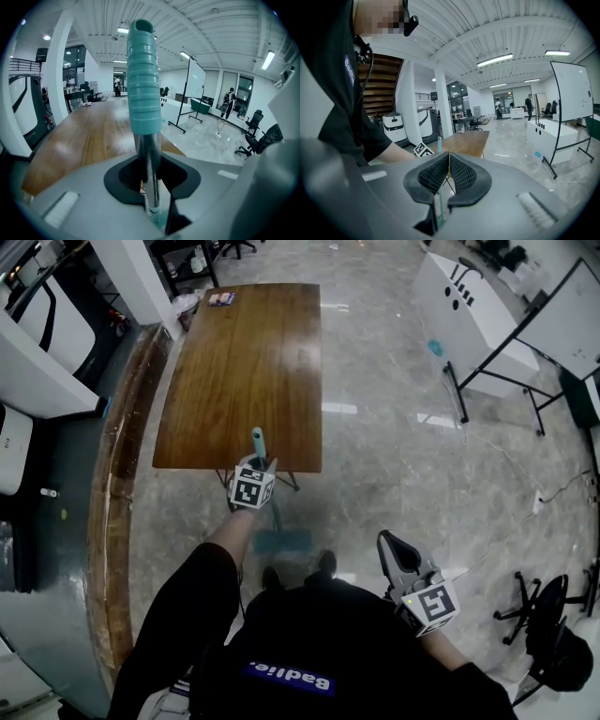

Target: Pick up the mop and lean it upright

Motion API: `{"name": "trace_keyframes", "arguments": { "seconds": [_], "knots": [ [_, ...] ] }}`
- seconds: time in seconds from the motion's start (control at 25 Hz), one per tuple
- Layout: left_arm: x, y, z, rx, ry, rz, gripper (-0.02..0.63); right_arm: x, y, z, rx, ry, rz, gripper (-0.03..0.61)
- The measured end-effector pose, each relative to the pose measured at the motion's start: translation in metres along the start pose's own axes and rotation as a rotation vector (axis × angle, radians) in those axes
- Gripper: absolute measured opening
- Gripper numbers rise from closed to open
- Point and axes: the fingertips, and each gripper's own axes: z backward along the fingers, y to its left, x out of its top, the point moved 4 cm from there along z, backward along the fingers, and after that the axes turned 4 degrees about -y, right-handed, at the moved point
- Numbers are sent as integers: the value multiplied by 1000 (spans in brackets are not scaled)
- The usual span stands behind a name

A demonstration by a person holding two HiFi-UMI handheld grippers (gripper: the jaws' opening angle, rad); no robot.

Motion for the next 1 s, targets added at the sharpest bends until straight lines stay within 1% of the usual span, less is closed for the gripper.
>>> {"name": "trace_keyframes", "arguments": {
  "seconds": [0.36, 0.56, 0.68, 0.8, 1.0],
  "knots": [
    [-12, -10, 51, 59, -28, 27, 94, 12, 6, -16, 123, -30, 17, 12],
    [-28, -16, 85, 101, -46, 60, 92, 14, 11, -26, 190, -43, 18, 12],
    [-34, -19, 102, 131, -56, 66, 92, 17, 16, -34, 236, -54, 20, 12],
    [-36, -24, 121, 167, -83, 63, 92, 19, 18, -42, 283, -60, 19, 12],
    [-30, -32, 152, 225, -137, 82, 91, 21, 25, -57, 373, -59, 14, 12]
  ]
}}
